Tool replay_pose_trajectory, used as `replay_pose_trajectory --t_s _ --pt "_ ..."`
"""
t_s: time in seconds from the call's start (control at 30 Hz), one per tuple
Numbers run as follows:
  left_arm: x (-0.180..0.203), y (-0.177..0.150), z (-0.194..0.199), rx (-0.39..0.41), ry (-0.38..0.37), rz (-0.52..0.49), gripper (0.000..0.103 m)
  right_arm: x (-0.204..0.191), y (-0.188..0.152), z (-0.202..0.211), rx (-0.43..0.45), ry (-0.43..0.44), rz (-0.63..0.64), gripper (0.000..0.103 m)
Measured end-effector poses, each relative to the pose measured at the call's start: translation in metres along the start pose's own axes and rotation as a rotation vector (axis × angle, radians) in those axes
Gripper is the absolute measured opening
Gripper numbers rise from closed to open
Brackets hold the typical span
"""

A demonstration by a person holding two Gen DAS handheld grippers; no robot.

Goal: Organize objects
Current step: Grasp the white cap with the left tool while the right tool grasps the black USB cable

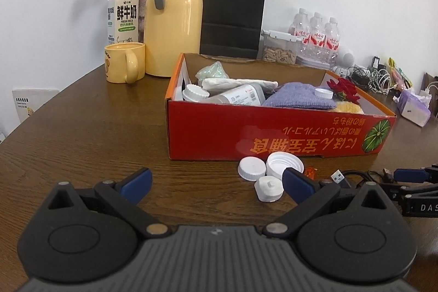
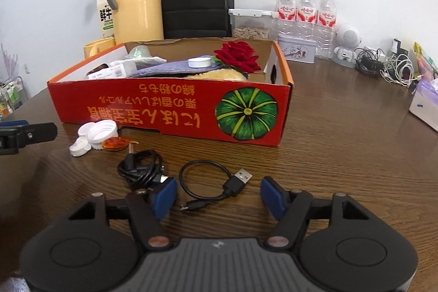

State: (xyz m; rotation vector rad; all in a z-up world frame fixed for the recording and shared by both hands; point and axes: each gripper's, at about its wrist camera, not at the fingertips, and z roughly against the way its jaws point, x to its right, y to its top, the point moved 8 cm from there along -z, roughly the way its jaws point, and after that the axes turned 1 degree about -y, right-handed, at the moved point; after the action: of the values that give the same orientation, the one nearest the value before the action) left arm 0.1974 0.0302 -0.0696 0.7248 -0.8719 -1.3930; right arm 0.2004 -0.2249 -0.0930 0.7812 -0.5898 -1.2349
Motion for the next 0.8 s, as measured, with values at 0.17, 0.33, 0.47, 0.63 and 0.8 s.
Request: replay_pose_trajectory --t_s 0.17,0.33,0.47,0.63,0.8 --pt "0.005 -0.004 -0.006 -0.031 -0.002 -0.027 0.103 -0.003 0.001 0.002 0.009 0.014 0.005 0.045" --pt "0.016 -0.007 -0.014 -0.066 -0.030 -0.062 0.103 -0.002 0.001 0.003 0.014 0.017 0.000 0.041" --pt "0.030 -0.007 -0.022 -0.083 -0.051 -0.097 0.092 -0.002 0.001 0.003 0.017 0.019 0.003 0.040" --pt "0.039 -0.009 -0.028 -0.107 -0.083 -0.105 0.043 -0.002 0.001 0.003 0.017 0.019 0.003 0.040" --pt "0.041 -0.009 -0.026 -0.099 -0.130 -0.095 0.027 -0.002 0.001 0.003 0.018 0.022 0.004 0.038"
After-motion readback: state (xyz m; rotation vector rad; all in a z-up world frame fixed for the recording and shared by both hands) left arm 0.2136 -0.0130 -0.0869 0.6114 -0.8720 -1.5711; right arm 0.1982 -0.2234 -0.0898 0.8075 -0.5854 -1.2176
